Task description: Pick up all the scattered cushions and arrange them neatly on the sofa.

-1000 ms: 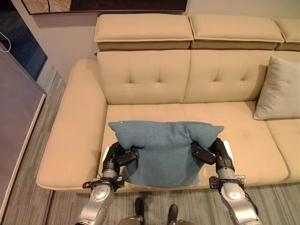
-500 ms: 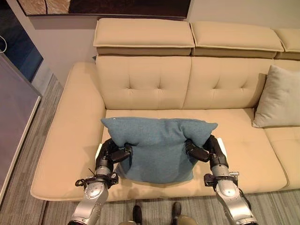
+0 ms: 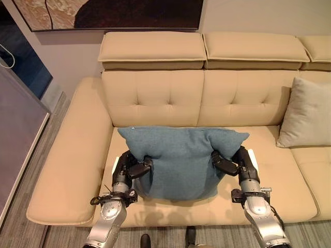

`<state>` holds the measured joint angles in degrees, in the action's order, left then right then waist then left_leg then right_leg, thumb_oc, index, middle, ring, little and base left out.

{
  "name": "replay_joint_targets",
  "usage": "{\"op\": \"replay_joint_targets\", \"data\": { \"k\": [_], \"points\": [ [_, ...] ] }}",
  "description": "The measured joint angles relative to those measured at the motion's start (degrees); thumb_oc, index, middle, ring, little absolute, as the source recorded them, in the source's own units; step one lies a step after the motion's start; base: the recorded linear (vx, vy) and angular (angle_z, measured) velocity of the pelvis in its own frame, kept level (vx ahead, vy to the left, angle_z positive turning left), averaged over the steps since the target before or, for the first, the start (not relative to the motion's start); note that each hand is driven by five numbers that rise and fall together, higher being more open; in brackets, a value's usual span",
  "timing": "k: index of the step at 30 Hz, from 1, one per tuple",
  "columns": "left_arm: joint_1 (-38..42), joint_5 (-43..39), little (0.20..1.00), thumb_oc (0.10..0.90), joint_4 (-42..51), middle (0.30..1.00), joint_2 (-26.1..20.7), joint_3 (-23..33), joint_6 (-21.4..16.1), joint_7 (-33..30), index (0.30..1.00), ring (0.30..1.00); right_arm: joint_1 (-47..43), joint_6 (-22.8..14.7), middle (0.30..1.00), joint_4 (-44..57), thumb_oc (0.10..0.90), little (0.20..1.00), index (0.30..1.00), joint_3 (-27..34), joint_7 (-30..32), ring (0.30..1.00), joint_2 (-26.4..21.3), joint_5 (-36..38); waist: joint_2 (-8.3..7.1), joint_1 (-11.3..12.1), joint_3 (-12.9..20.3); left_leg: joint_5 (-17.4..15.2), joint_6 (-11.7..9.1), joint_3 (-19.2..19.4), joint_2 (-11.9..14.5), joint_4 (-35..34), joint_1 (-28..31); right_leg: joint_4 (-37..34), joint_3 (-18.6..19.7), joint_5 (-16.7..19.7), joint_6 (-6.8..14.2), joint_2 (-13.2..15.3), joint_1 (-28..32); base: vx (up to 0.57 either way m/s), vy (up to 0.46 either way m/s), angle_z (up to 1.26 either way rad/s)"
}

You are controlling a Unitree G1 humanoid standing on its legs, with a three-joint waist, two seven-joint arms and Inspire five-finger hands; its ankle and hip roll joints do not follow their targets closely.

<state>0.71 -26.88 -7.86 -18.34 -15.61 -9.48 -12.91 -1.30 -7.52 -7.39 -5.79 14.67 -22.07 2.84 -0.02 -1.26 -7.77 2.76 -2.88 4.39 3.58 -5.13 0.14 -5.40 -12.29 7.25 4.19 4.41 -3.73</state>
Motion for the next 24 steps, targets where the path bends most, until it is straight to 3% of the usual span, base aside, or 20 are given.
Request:
{"op": "replay_joint_targets", "data": {
  "k": [5, 11, 18, 24],
  "points": [
    [6.9, 0.0, 0.3, 0.4, -1.2, 0.3, -0.3, 0.0, -0.2, -4.1, 0.3, 0.3, -8.4, 0.2, 0.3, -1.5, 0.4, 0.3, 0.3, -1.9, 2.9, 0.3, -0.2, 0.1, 0.11, 0.2, 0.3, 0.8, 0.2, 0.0, -0.3, 0.0, -2.7, 0.0, 0.2, 0.9, -0.9, 0.0, -2.7, -0.05, 0.006, 0.0],
    [30.0, -0.1, 0.3, 0.4, -14.9, 0.3, -1.8, -2.8, -1.0, -10.3, 0.3, 0.3, -29.7, 0.4, 0.3, -13.0, 0.4, 0.3, 0.3, -6.2, 9.3, 0.3, -3.6, 1.1, 0.55, 0.1, 0.7, 3.9, 0.5, -0.6, -1.3, 0.0, -13.6, 0.1, 0.1, 3.7, -1.2, 0.9, -13.3, -0.11, 0.025, 0.06],
    [44.0, -0.4, 0.3, 0.4, -26.1, 0.3, -2.4, -5.6, -2.3, -13.2, 0.3, 0.3, -43.7, 0.4, 0.3, -21.6, 0.4, 0.3, 0.3, -11.2, 12.8, 0.3, -8.3, 2.5, 0.7, -0.1, 0.7, 4.9, 0.2, -0.7, -1.5, 0.0, -20.8, 0.1, 0.0, 4.5, -1.9, 1.1, -20.5, -0.05, 0.023, 0.01],
    [50.5, -1.3, 0.3, 0.4, -33.3, 0.3, -3.2, -8.7, -3.2, -14.3, 0.3, 0.3, -50.9, 0.4, 0.3, -29.6, 0.4, 0.3, 0.3, -14.9, 14.6, 0.3, -8.5, 3.0, 0.84, -0.2, 0.6, 5.0, 0.1, -0.6, -1.5, 0.1, -23.6, 0.1, 0.4, 4.7, -2.1, 1.1, -23.4, -0.01, 0.01, -0.02]
  ]
}}
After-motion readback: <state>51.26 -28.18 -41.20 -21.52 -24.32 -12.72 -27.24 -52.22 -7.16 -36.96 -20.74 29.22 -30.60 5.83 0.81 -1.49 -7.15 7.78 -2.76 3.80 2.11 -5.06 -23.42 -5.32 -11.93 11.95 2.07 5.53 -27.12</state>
